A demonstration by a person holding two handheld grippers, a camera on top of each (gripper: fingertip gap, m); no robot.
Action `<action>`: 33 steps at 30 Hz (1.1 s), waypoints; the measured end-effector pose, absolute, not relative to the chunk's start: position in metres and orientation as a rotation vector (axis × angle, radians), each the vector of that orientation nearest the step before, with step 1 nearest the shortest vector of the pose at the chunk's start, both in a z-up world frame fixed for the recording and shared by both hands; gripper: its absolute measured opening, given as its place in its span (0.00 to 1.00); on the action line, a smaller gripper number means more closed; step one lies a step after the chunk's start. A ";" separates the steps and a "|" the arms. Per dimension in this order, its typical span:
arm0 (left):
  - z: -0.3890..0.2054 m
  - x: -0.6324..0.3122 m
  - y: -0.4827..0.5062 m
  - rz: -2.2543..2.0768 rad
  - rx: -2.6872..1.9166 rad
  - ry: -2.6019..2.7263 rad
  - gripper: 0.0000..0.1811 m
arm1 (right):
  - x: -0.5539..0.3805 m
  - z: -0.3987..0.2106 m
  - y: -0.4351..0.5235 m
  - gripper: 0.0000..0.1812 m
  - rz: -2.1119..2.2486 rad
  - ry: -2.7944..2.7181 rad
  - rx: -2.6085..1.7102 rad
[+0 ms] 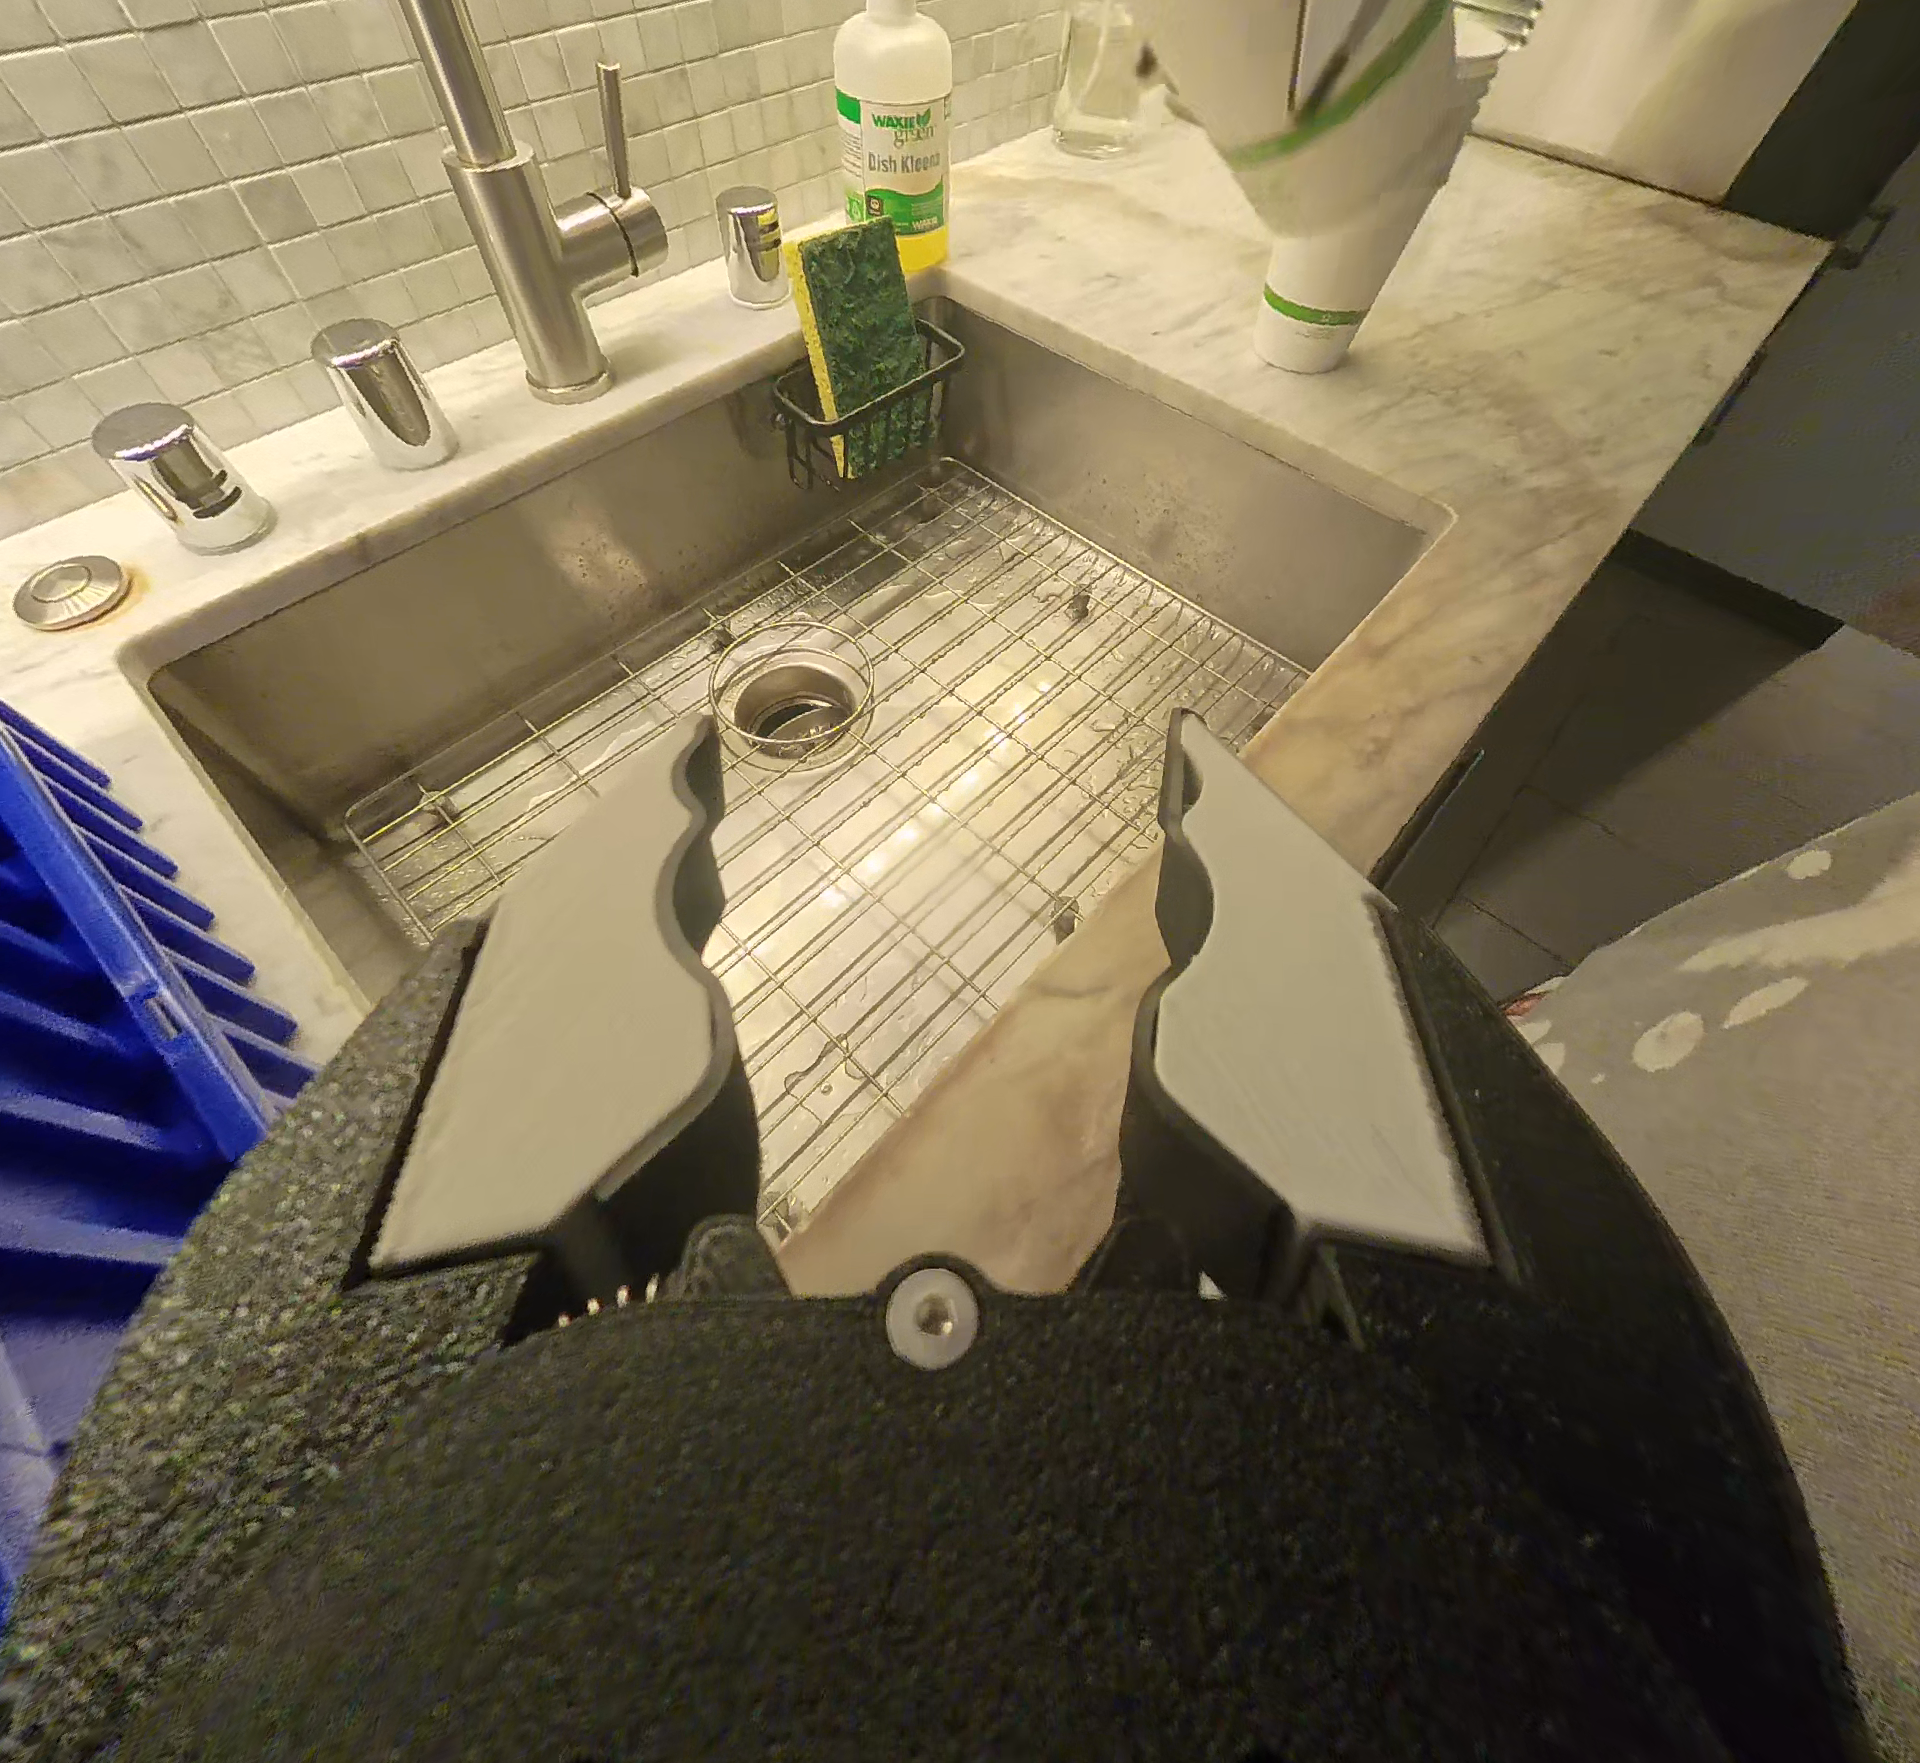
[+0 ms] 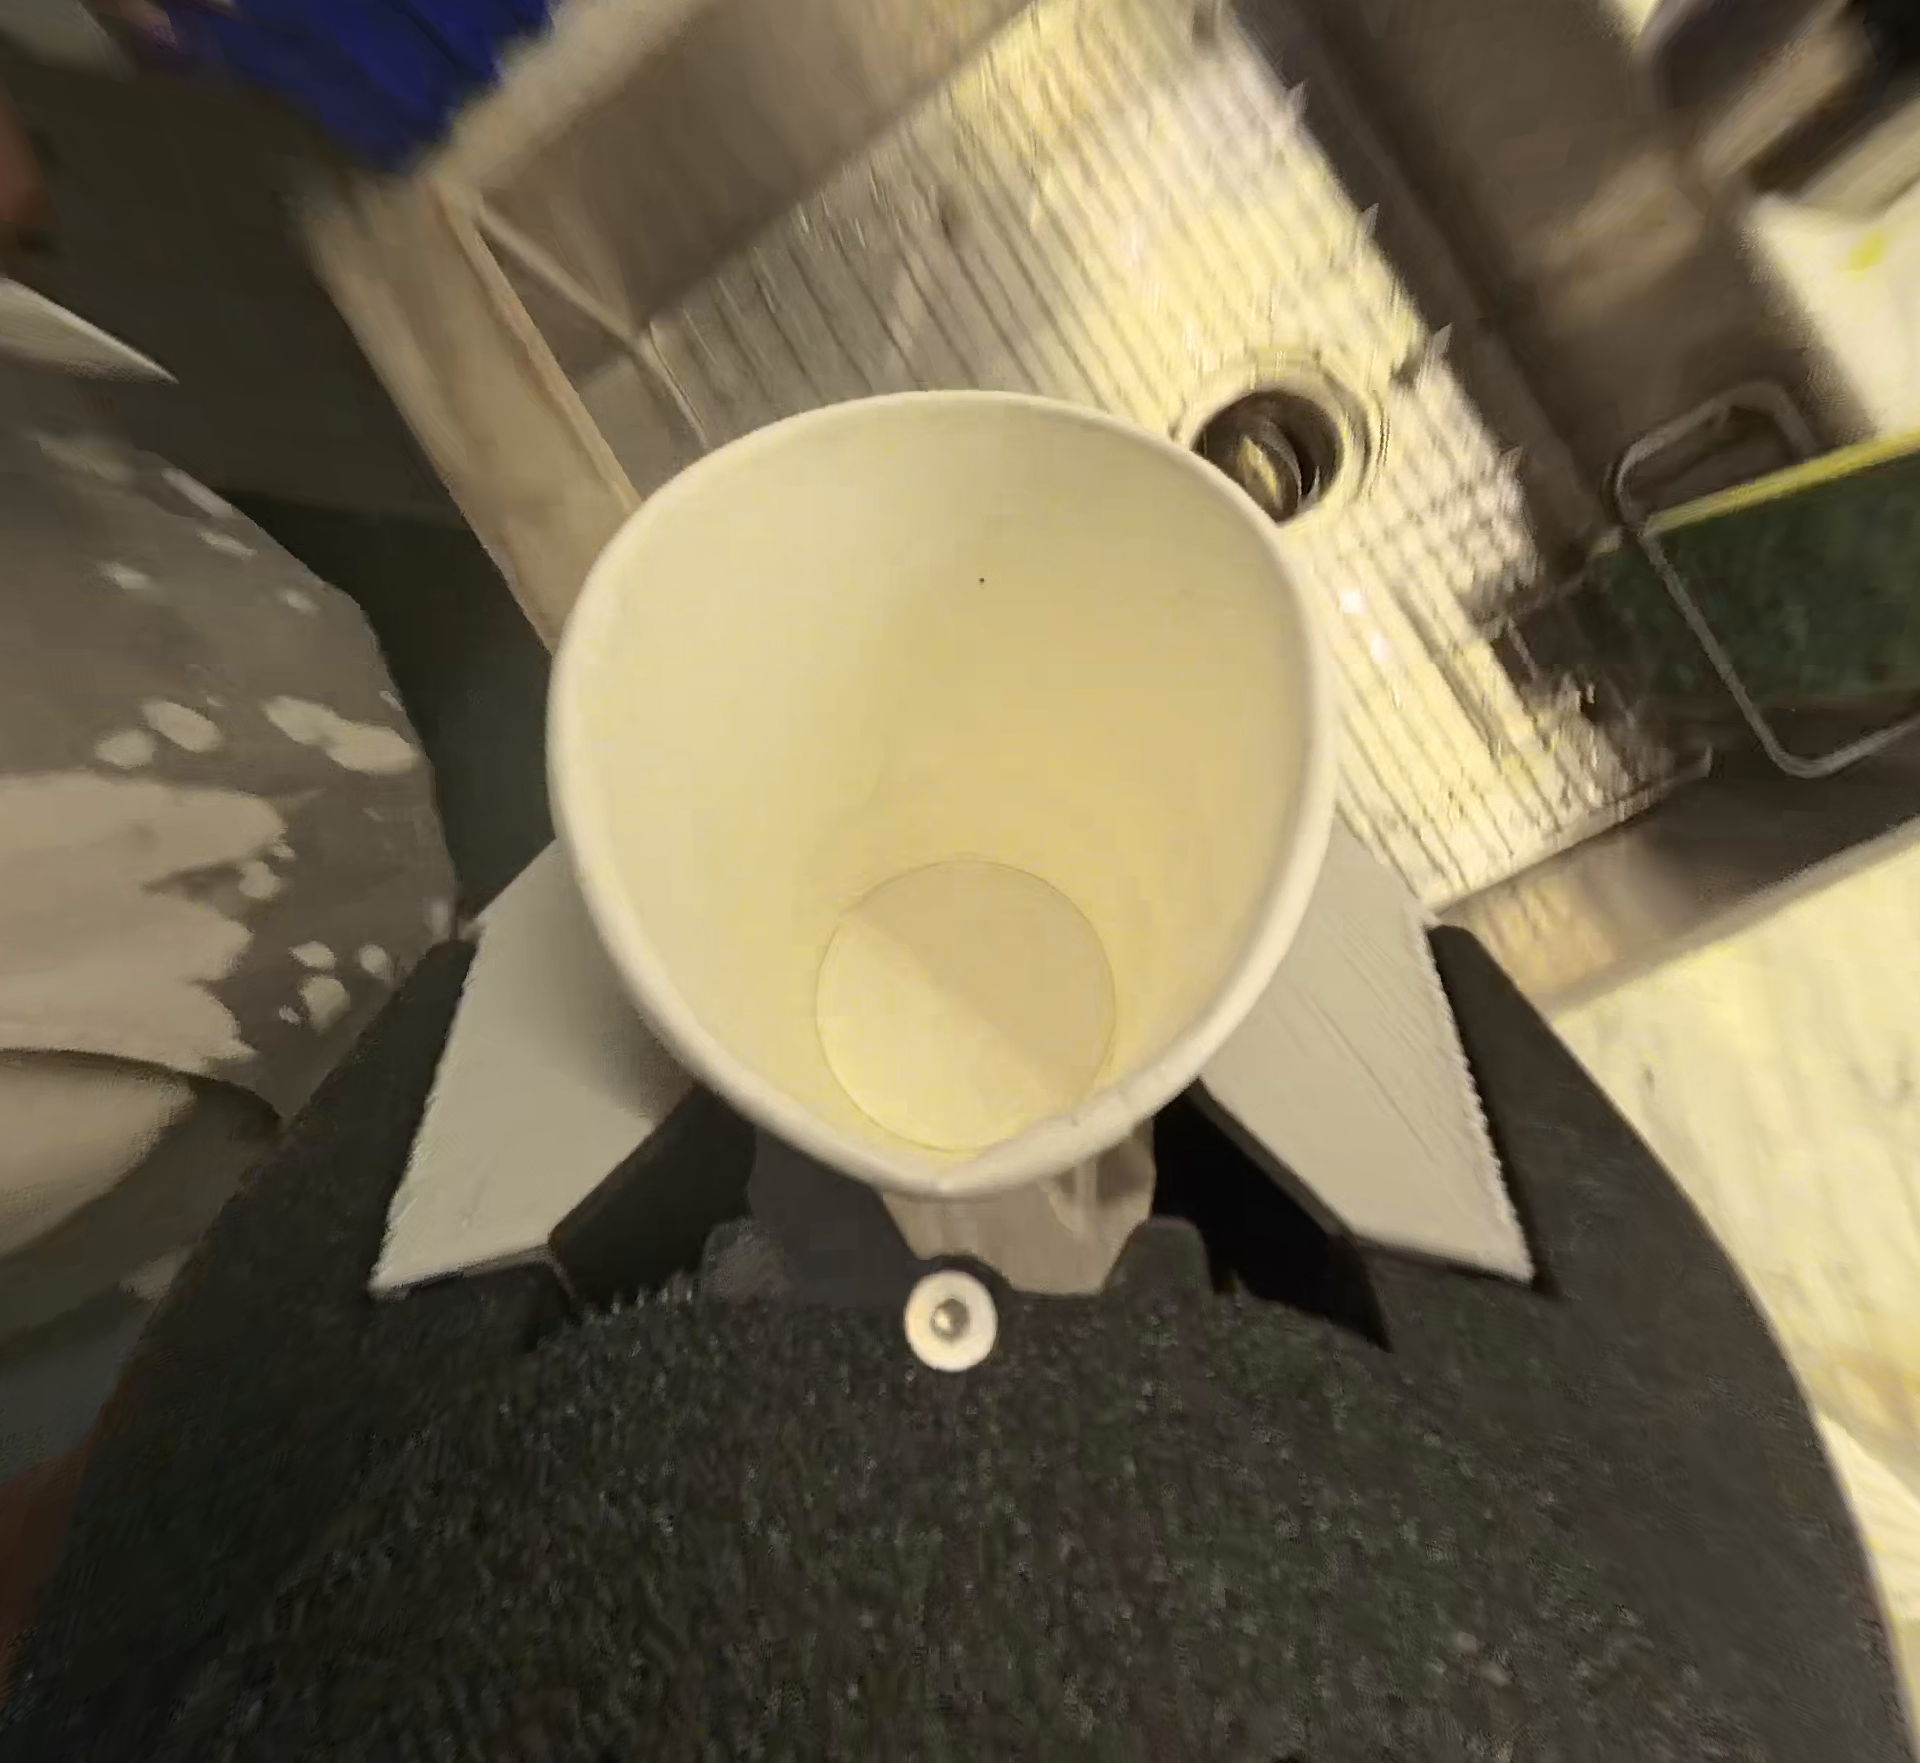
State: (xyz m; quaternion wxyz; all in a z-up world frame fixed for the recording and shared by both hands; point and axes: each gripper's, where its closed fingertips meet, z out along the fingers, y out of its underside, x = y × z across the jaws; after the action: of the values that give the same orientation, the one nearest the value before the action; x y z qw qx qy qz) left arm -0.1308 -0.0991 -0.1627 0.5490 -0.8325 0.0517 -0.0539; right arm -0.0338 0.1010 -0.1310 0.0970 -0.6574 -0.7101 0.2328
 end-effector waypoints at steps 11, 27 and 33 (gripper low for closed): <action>-0.161 -0.110 -0.088 -0.166 -1.980 0.164 0.46 | -0.044 -0.004 0.129 0.54 1.056 -1.404 -1.504; -0.107 -0.021 -0.008 -0.263 -1.885 0.361 0.47 | 0.148 -0.039 0.318 0.55 0.644 -0.781 -1.597; -0.086 0.021 0.026 -0.288 -1.842 0.375 0.47 | 0.150 -0.077 0.353 0.55 0.618 -0.782 -1.641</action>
State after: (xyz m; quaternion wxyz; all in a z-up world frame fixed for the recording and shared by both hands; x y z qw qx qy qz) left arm 0.0205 0.0256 -0.0857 0.5811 -0.7883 0.1606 -0.1231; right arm 0.1501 0.3528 -0.0766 0.5735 -0.7003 -0.3336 0.2636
